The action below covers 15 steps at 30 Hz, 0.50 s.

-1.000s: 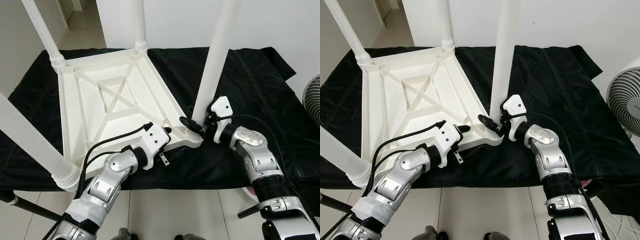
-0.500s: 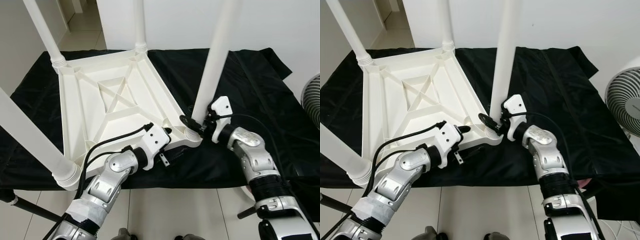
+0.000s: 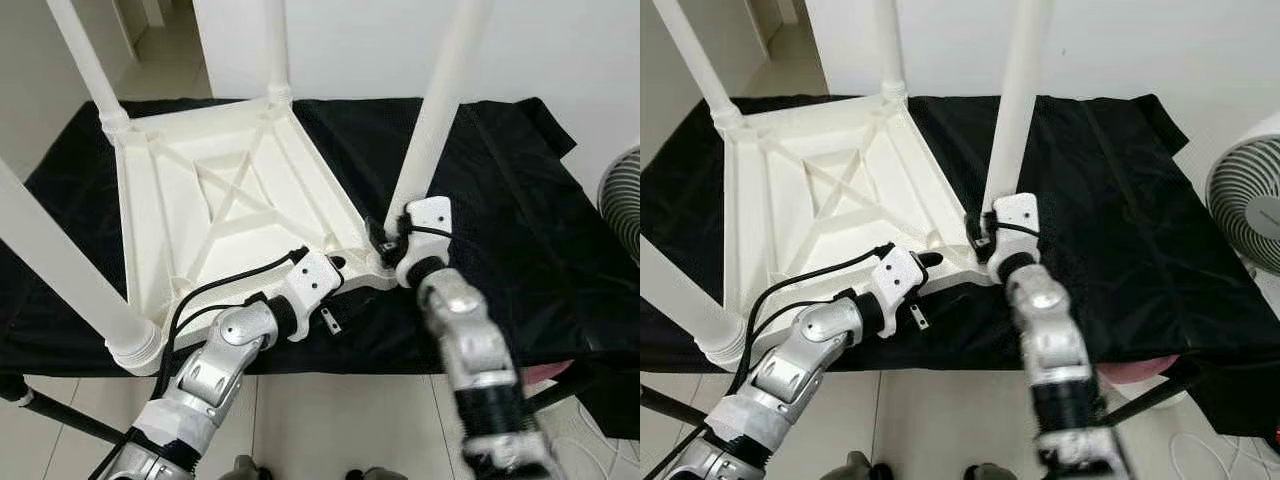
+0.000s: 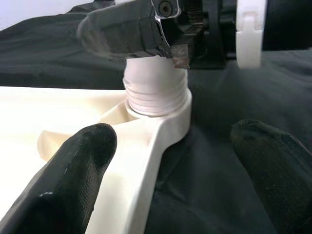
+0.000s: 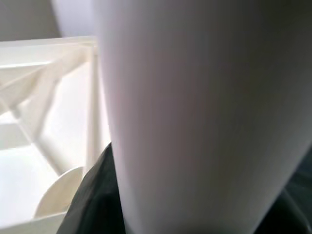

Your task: Building children table

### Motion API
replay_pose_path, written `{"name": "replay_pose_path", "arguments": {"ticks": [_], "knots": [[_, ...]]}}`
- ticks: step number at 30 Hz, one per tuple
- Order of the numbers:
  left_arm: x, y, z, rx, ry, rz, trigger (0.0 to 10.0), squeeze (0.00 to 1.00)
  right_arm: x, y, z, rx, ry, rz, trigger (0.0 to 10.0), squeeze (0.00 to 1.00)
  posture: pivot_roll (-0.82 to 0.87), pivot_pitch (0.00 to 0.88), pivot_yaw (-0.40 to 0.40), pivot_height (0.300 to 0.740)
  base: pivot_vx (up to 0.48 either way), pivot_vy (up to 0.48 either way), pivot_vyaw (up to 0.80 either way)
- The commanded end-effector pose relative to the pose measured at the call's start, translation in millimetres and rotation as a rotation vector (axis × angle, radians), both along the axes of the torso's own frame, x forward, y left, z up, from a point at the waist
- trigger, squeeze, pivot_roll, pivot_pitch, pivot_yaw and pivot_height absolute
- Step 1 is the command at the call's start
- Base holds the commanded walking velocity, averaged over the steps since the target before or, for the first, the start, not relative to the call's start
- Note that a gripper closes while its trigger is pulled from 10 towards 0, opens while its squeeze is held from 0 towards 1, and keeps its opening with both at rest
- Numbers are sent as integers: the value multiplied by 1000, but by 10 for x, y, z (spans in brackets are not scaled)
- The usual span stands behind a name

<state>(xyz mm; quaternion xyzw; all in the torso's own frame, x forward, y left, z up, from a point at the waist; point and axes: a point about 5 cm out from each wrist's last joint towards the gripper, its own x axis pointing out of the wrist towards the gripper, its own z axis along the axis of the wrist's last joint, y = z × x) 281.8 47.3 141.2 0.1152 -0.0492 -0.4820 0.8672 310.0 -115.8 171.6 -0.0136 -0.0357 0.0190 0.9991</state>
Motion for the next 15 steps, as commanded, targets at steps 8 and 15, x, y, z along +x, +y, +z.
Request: {"name": "replay_pose_path", "arguments": {"ticks": [8,15], "knots": [[-8,-4,-37,12,2,-6,10000,0,-22,-100,-84,29,68,-50,10000,780,-112,76,15,740,0,0,0],[-20,0,-40,14,0,-9,10000,0,-32,-134,-32,34,63,-68,10000,1000,-111,56,18,740,0,0,0]]}}
